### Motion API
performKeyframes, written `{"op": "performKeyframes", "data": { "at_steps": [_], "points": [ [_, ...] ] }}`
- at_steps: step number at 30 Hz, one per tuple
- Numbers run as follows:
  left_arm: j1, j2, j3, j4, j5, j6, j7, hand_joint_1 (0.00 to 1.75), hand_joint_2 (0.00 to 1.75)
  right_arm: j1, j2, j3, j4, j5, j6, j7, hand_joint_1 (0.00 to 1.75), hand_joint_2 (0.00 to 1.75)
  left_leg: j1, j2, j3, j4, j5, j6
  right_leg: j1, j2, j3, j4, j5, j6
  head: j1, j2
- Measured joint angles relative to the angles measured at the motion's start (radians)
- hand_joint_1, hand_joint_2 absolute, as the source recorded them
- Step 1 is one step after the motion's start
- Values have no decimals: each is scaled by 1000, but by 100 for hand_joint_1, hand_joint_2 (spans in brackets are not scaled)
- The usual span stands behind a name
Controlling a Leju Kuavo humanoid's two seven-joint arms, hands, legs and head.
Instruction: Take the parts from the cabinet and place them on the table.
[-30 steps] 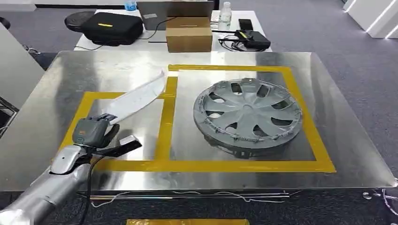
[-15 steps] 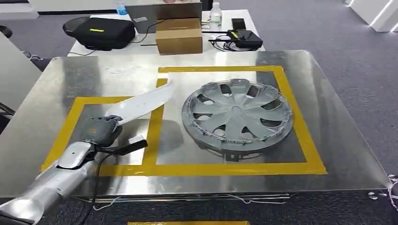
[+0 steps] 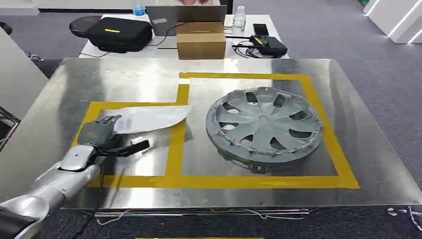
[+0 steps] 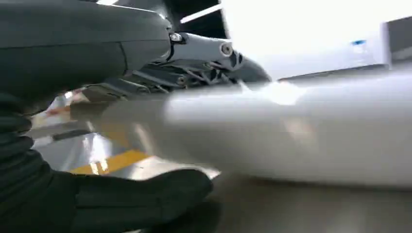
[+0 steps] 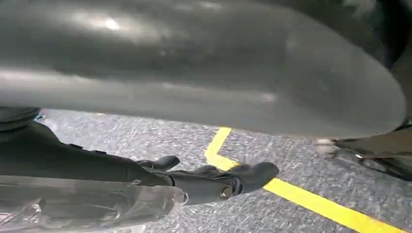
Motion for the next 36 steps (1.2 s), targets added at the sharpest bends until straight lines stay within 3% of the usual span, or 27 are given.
{"op": "performKeyframes", "data": {
  "at_steps": [1,2,3,5,6,7,10,12,14,15,16,17,18,20,21,22,24,26,27,28,30,31,32,34,35,36],
  "points": [
    [-2,5,11,8,4,7,4,0,175,2,0,0,0,-2,-1,0,0,0,0,0,1,0,0,0,0,0,-24,47,-9,0,-1,0],
    [-2,17,26,16,6,17,7,0,175,5,1,0,0,-3,-3,0,0,0,0,0,4,0,-1,-1,0,0,-19,36,11,-1,0,0],
    [-1,27,35,23,7,27,11,0,175,6,1,1,0,-5,-4,0,0,0,1,0,7,0,-2,-3,-1,0,10,-24,49,-3,0,0],
    [0,47,60,35,12,46,17,0,175,6,1,1,0,-10,-7,0,0,0,6,0,15,1,-7,-13,-5,0,109,-210,131,0,-1,0],
    [2,60,72,38,13,58,17,0,175,5,6,2,-2,-11,-7,0,0,0,-2,0,14,3,-9,-22,-8,3,137,-267,123,9,4,0],
    [4,71,82,40,14,66,17,0,0,4,7,2,-2,-12,-8,0,0,0,-3,-1,13,4,-9,-26,-8,12,140,-268,130,-5,3,0],
    [31,92,114,45,47,138,-38,0,0,6,8,6,-2,-19,-10,3,0,0,-1,-2,17,-11,1,-41,-3,10,135,-265,131,-25,-3,0],
    [62,95,153,23,85,177,-117,0,0,6,8,7,-2,-24,-11,2,0,0,1,-1,7,10,-23,-51,-8,8,135,-270,136,-41,-6,0],
    [106,91,208,-15,176,184,-238,0,0,6,8,8,-2,-33,-15,0,0,0,0,-1,-65,164,-110,-54,-6,9,132,-270,135,-49,-11,0],
    [131,81,243,-35,291,179,-350,0,0,7,8,8,-2,-40,-14,-3,0,0,0,-1,-108,252,-144,-54,-4,9,131,-270,135,-51,-12,0],
    [158,69,276,-59,411,162,-451,0,0,9,8,8,-2,-45,-14,-4,0,0,0,-1,-138,308,-156,-53,-3,10,131,-270,134,-51,-13,0],
    [191,49,318,-107,583,116,-582,0,0,11,10,8,-2,-52,-13,-6,0,0,0,-1,-141,308,-140,-50,-2,11,132,-270,134,-51,-13,0],
    [218,31,341,-149,695,75,-660,0,0,13,10,8,-2,-55,-10,-9,0,0,0,-1,-129,278,-112,-47,-2,11,133,-269,133,-50,-14,0],
    [305,-17,389,-329,986,-75,-809,0,0,12,10,8,-2,-59,-7,-16,0,0,0,0,-52,117,-22,-41,-3,13,137,-269,130,-46,-14,0],
    [354,-42,405,-449,1108,-157,-826,0,0,13,10,8,-2,-60,-5,-19,0,0,1,3,-16,47,2,-39,-2,15,137,-269,128,-41,-17,0],
    [384,-62,417,-545,1191,-204,-826,0,0,13,10,8,-2,-62,-5,-21,0,0,1,2,2,4,-9,-37,8,17,132,-258,122,-33,-21,0],
    [452,-108,436,-701,1294,-321,-827,0,0,17,10,8,-1,-65,-2,-20,0,0,-2,1,-4,13,-13,-28,6,18,133,-268,124,-25,-17,0],
    [519,-165,463,-887,1355,-486,-827,0,0,22,10,8,0,-69,-1,-19,0,0,4,2,-3,10,-12,-15,5,18,137,-271,121,-13,-18,0],
    [541,-195,471,-980,1355,-553,-827,0,0,26,11,9,0,-73,0,-18,0,0,5,2,0,10,-10,-7,4,10,130,-253,103,-6,-13,0],
    [562,-218,476,-1043,1357,-590,-827,0,0,26,11,9,0,-74,0,-18,0,0,5,2,1,10,-10,-3,4,4,109,-199,64,0,-3,0],
    [604,-254,478,-1147,1379,-648,-827,0,0,25,12,9,0,-84,0,-16,0,0,2,4,1,10,-9,-1,3,1,38,-34,-19,5,-2,0],
    [625,-268,479,-1175,1386,-665,-827,0,0,26,12,9,0,-87,0,-16,0,0,1,4,1,11,-9,0,3,1,12,27,-40,6,-2,0],
    [640,-276,479,-1196,1384,-674,-827,0,0,27,13,9,0,-89,0,-16,0,0,1,4,1,11,-9,1,3,1,5,45,-40,6,-2,0],
    [659,-289,478,-1226,1373,-681,-827,0,0,29,13,9,0,-92,0,-16,0,0,1,3,1,11,-9,1,3,1,25,9,-10,4,-2,0],
    [670,-295,478,-1244,1365,-683,-827,0,0,30,13,9,0,-93,-1,-16,0,0,1,1,1,11,-8,1,3,1,63,-62,29,3,-2,0],
    [679,-301,478,-1260,1361,-686,-827,0,0,28,13,9,0,-93,-3,-16,0,0,2,-1,2,11,-7,0,2,1,120,-168,76,0,-2,0]
  ]
}}
